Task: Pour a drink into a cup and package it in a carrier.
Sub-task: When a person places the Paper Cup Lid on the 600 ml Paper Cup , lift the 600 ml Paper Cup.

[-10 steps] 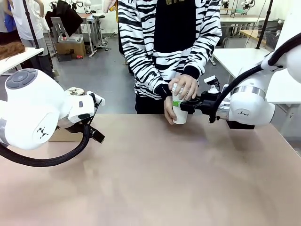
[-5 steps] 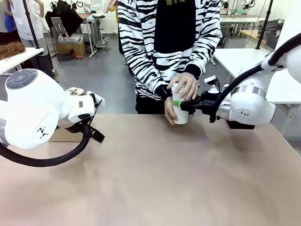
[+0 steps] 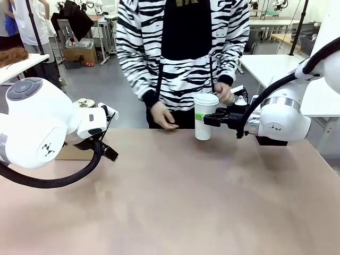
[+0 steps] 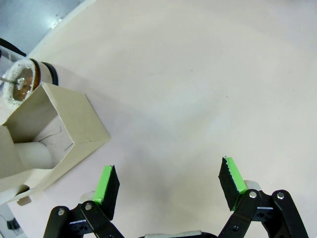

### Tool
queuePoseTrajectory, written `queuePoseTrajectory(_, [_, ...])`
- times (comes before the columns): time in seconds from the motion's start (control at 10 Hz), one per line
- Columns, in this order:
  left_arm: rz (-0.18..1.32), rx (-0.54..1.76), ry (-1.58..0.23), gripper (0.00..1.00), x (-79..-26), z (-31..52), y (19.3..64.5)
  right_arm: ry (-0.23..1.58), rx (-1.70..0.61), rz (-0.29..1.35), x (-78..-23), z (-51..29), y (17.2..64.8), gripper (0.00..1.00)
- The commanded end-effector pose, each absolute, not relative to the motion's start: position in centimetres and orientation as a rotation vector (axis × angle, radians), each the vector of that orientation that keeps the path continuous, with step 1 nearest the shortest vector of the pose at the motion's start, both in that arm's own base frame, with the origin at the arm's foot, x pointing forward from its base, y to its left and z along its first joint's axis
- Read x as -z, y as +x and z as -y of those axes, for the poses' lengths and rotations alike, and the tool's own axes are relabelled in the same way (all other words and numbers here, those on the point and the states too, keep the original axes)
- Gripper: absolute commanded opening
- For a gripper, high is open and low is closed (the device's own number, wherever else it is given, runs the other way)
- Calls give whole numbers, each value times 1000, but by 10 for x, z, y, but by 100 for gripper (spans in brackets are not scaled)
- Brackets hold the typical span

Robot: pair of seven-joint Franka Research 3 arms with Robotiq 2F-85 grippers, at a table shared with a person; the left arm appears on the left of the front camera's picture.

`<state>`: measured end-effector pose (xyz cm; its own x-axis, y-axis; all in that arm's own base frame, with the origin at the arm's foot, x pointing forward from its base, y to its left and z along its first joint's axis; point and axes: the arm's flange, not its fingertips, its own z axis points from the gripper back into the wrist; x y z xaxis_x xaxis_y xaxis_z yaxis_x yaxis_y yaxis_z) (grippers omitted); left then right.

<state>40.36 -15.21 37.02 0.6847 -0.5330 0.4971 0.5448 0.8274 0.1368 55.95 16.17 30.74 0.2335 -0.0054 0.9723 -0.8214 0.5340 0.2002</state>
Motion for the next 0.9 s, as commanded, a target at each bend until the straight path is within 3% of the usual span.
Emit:
queuePoseTrajectory(0.0, [550,604,-25,100,-370,152,403,854,-662,1222,-312,-165,560,81])
queuePoseTrajectory(0.8, [550,604,-25,100,-370,152,403,854,-662,1222,-312,-165,560,81])
